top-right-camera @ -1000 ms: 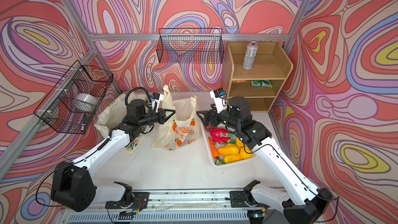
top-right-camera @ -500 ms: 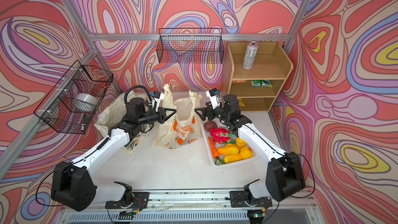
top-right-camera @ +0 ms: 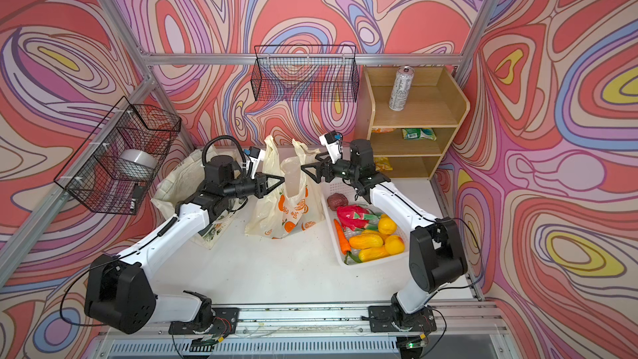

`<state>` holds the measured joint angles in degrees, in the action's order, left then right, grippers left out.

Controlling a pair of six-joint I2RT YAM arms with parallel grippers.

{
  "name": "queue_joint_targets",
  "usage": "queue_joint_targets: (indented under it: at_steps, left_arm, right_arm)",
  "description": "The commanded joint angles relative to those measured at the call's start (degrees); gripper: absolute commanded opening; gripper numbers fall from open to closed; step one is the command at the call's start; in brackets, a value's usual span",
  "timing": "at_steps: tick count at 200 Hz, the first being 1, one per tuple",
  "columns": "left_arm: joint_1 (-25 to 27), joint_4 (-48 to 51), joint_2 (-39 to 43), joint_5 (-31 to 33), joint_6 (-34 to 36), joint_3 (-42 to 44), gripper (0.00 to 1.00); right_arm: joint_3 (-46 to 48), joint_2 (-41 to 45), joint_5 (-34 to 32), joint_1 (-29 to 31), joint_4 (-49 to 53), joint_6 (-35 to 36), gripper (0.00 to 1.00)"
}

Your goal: Place the mixed food into the grocery bags and tie them

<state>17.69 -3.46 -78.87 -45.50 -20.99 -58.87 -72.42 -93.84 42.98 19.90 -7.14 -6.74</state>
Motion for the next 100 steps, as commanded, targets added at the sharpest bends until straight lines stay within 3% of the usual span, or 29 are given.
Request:
queue_joint_targets:
  at_steps: [1, 36, 100]
  left_arm:
    - [0.06, 0.9, -1.05, -1.61, 1.13, -2.16, 0.0]
    - [0.1, 0.86, -1.63, -1.89, 0.95, -2.81, 0.0]
    - [0.09, 1.66, -1.81, -3.27, 1.11, -2.92, 0.0]
  right_arm:
    - [-2.46, -1.91, 3.64, -0.22, -0.61, -0.63, 0.93]
    - [-3.69, -3.36, 6.81, -0.21, -0.4, -1.6, 0.92]
    - [-4.32, -7.32, 1.03, -0.21, -6.19, -4.14, 0.91]
